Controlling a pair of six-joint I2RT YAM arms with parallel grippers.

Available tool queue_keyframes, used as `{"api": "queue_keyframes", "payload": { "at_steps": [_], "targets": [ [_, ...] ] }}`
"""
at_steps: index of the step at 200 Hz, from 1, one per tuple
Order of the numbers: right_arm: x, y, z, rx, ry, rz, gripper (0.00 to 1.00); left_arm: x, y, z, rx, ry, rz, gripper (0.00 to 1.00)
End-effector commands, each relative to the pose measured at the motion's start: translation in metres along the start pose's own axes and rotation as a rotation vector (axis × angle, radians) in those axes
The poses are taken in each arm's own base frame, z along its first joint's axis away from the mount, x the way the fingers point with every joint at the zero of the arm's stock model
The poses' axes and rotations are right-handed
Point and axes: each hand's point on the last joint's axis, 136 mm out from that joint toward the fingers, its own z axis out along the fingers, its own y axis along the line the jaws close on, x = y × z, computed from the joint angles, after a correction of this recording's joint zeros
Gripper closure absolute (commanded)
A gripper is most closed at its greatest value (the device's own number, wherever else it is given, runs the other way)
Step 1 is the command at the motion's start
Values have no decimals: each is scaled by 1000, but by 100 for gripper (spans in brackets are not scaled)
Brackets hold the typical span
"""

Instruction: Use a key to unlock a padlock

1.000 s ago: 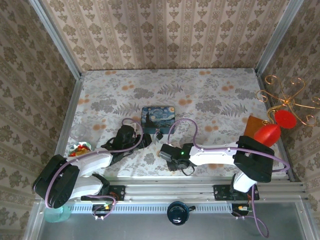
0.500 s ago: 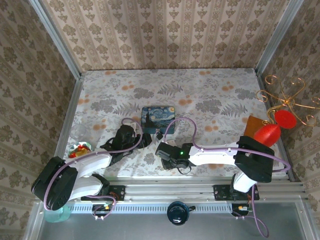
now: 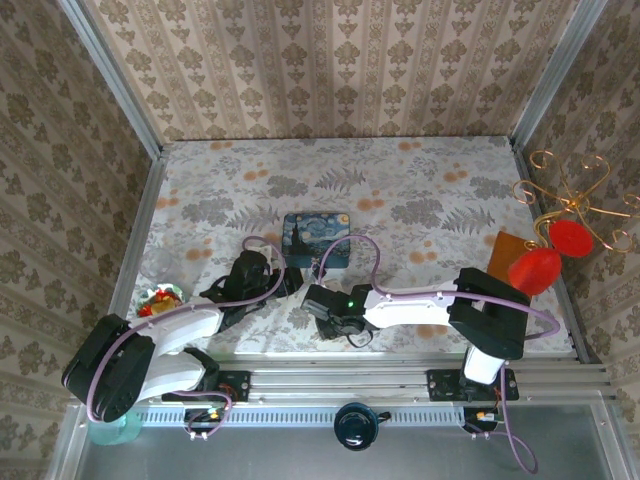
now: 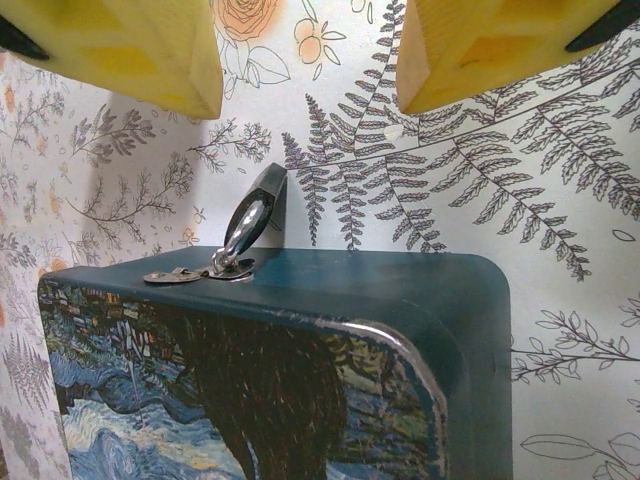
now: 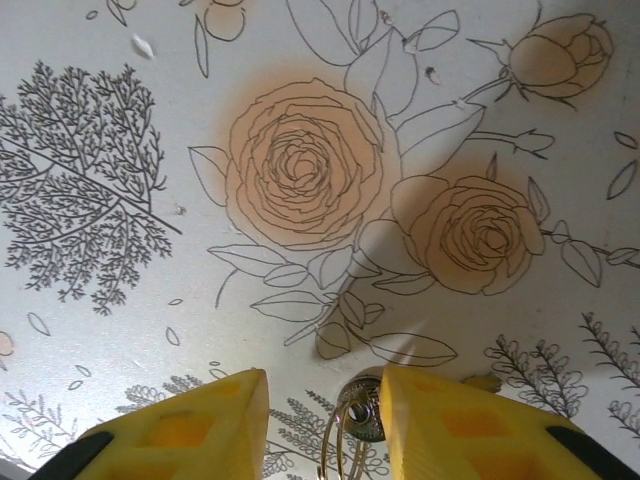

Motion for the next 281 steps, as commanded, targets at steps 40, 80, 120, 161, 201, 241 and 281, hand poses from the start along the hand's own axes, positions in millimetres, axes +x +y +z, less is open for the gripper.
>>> {"api": "queue_keyframes", "payload": {
  "at_steps": [40,80,120,161,201,241,281],
  "targets": [
    [8,-26,-15,115,-20,-62,86,-3,6,-5,-22,-5,11,50],
    [-23,-35,-49,61,-155,-30,99,-9,-23,-6,114,-9,90,51],
    [-56,-21,-102,-180,-248,21,100,-13,-89,-31,409,-77,402,51],
    [-78,-17,-152,-300,-332,41,100,5,-146,-56,587,-156,772,54],
    [-92,-10,-188,-352,-397,-4,100,16,-172,-73,678,-316,986,52],
    [-99,0,-205,-401,-431,-36,100,28,-186,-71,718,-313,1071,55],
    [-101,4,-210,-440,-457,-19,100,32,-185,-65,705,-317,1091,66]
  ]
}}
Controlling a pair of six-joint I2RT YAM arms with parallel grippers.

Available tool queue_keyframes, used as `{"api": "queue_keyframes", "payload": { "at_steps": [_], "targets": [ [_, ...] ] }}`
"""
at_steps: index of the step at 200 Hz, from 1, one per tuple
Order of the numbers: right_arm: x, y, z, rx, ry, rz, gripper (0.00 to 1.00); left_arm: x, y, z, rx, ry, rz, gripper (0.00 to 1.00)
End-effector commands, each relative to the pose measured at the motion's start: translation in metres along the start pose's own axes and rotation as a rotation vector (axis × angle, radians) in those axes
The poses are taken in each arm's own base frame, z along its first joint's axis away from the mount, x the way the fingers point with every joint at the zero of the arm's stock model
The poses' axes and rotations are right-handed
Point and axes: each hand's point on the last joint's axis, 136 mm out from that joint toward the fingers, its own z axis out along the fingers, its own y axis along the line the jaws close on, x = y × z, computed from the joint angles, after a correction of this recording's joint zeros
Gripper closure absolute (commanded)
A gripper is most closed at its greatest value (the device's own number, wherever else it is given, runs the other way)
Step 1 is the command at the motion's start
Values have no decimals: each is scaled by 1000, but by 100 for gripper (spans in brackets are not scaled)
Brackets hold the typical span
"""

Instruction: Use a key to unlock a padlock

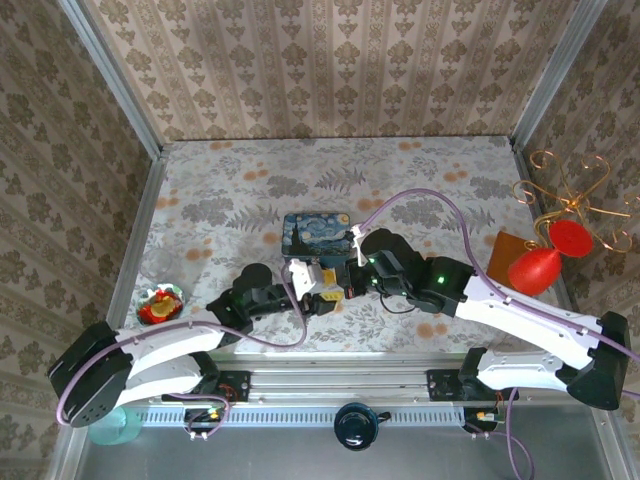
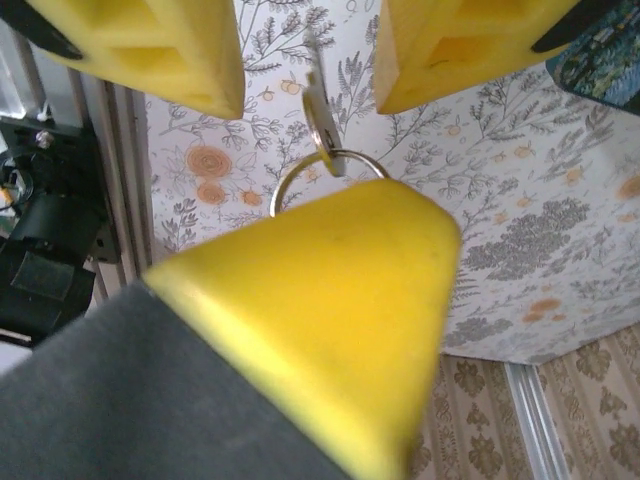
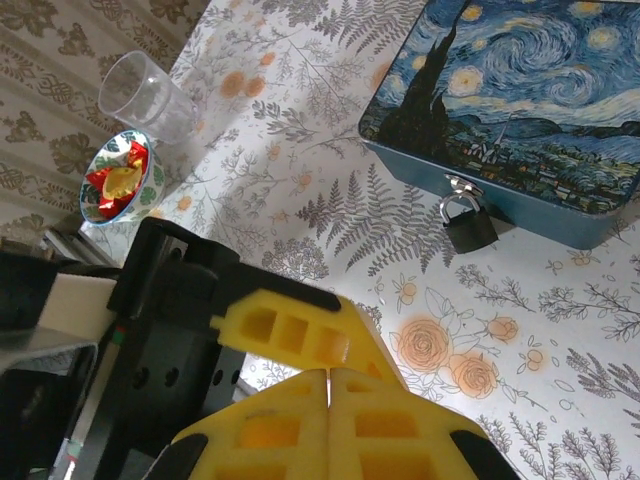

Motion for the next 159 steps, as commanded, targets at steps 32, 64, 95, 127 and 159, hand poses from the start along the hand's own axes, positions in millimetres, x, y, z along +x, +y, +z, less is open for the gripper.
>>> {"api": "queue_keyframes", "payload": {
  "at_steps": [32,64,95,127,159],
  "targets": [
    [-6,9,-7,-57,-38,4,100,-13,5,3,-28,-44,66,70],
    [-8,7,-9,-56,-59,21,100,-7,6,2,-37,-25,65,74],
    [-7,4,-8,-38,-60,25,100,-7,7,0,-50,-26,71,79],
    [-8,2,-8,-27,-65,30,100,-5,6,0,-46,-22,73,87],
    [-10,-2,-8,-9,-74,32,100,-3,7,-1,-50,-17,72,94]
  ]
}}
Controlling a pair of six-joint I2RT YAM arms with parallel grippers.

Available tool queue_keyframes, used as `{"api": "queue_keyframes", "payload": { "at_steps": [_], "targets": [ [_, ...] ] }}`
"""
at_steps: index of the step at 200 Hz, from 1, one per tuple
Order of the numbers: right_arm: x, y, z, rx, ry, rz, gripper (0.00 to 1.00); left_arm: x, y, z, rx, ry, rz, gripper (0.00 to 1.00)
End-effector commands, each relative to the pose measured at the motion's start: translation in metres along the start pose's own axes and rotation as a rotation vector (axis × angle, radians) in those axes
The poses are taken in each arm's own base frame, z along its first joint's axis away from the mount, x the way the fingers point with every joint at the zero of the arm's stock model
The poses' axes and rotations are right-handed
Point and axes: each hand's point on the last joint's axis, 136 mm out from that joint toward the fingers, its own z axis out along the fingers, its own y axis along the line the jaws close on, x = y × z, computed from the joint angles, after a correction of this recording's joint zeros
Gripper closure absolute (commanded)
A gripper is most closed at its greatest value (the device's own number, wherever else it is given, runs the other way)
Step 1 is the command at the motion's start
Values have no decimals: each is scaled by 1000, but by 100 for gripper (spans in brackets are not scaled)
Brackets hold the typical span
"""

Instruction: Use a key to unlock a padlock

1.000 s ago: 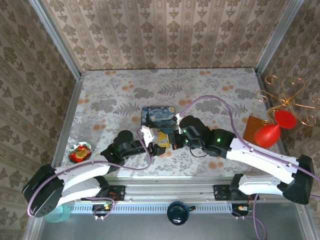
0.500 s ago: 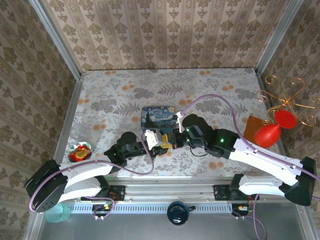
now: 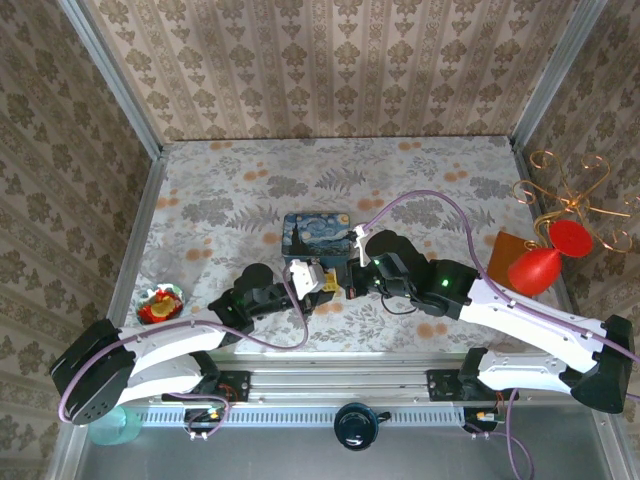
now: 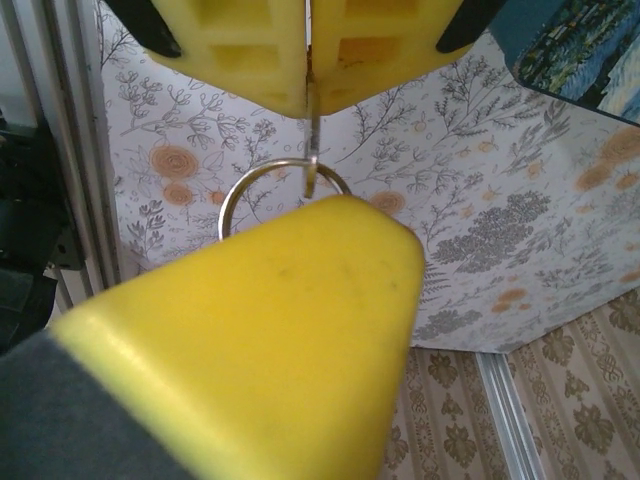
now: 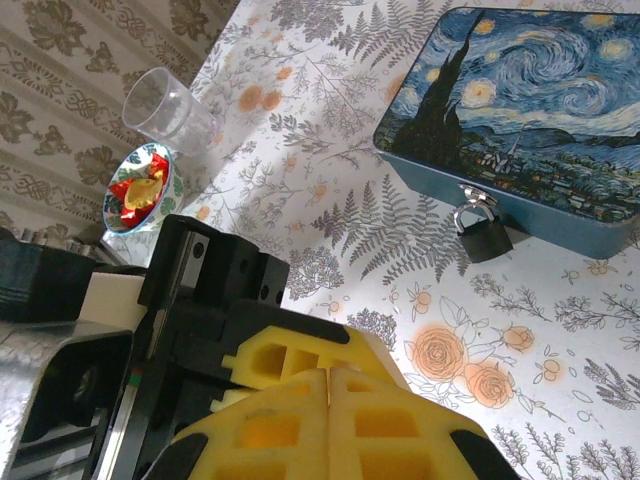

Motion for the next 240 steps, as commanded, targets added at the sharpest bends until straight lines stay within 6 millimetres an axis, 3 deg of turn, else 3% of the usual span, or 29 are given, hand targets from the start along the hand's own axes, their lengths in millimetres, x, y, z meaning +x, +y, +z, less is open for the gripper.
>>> {"api": "queue_keyframes", "payload": {
  "at_steps": [1,45,80,101,163,240],
  "targets": [
    [-6,-5,-4,21,-40,17,100,-3,-1,-3,-2,-13,20,95],
    [-6,-9,-3,38,-40,35,100,-5,9,-9,-75,-23,38,100],
    [-11,-15,-6,37,-63,99,73,-1,35,-16,-229,41,109,100],
    [-14,-24,-9,41,-73,210,63,0,48,-21,-303,89,207,100],
    [-15,-9,1,-77,-61,512,63,-4,61,-19,-361,162,543,100],
    [1,-18,22,-19,-42,634,66,1,49,-5,-286,160,595,100]
  ]
}}
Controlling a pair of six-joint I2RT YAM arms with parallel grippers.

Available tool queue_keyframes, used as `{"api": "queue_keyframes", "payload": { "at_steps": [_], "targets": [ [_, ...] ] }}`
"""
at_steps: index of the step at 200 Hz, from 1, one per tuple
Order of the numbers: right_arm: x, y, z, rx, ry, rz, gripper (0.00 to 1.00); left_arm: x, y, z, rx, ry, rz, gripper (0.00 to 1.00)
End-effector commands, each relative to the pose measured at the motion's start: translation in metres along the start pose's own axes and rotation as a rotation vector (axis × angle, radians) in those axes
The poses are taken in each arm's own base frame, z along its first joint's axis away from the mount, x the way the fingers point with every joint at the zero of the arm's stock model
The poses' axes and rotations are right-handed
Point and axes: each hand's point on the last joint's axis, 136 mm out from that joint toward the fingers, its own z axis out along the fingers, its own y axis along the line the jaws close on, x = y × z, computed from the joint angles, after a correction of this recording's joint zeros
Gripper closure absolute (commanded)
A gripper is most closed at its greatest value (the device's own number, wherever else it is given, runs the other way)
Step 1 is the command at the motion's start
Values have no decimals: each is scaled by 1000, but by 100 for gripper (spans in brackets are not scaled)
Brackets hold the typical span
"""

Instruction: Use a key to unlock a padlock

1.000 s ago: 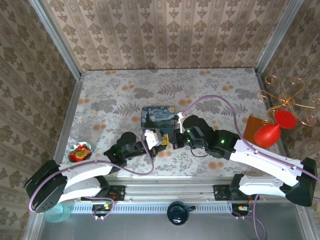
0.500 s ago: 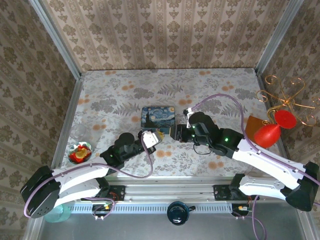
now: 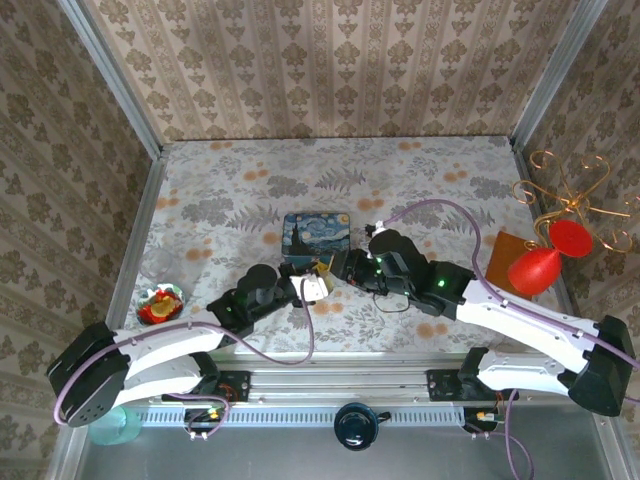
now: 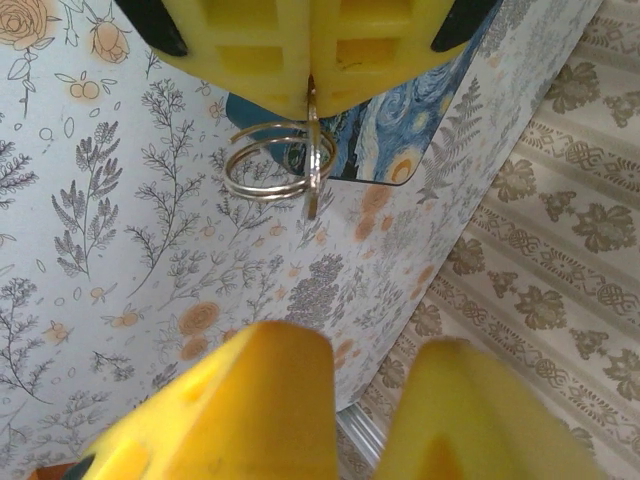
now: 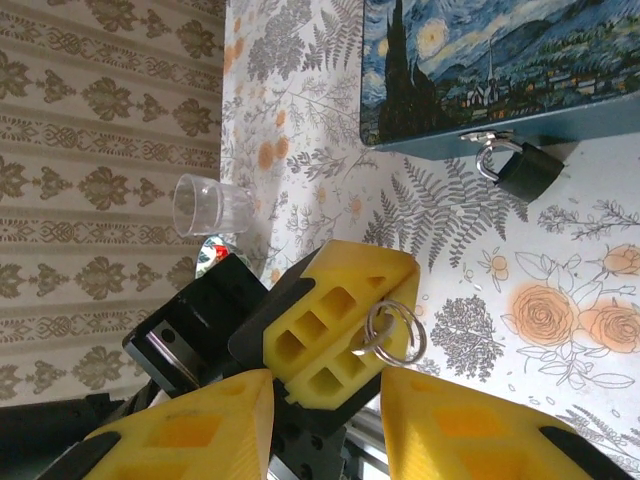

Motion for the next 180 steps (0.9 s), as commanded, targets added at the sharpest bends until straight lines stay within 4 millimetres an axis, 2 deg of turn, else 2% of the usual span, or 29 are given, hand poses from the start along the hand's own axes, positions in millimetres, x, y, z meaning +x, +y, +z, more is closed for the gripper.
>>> {"api": "queue_keyframes", "payload": {
  "at_steps": [1,118,151,180],
  "targets": [
    [-1,-5,6,13,-17,65,66,-22,9,2,-20,-64,39,100],
    [5,-20,20,67,-19,93,73,-30,4,0,-4,-96,38,100],
    [4,-20,20,64,-24,90,80,-28,4,0,-10,-92,37,100],
    [4,-19,21,55,-26,85,90,-27,4,0,-13,-90,34,100]
  ]
}}
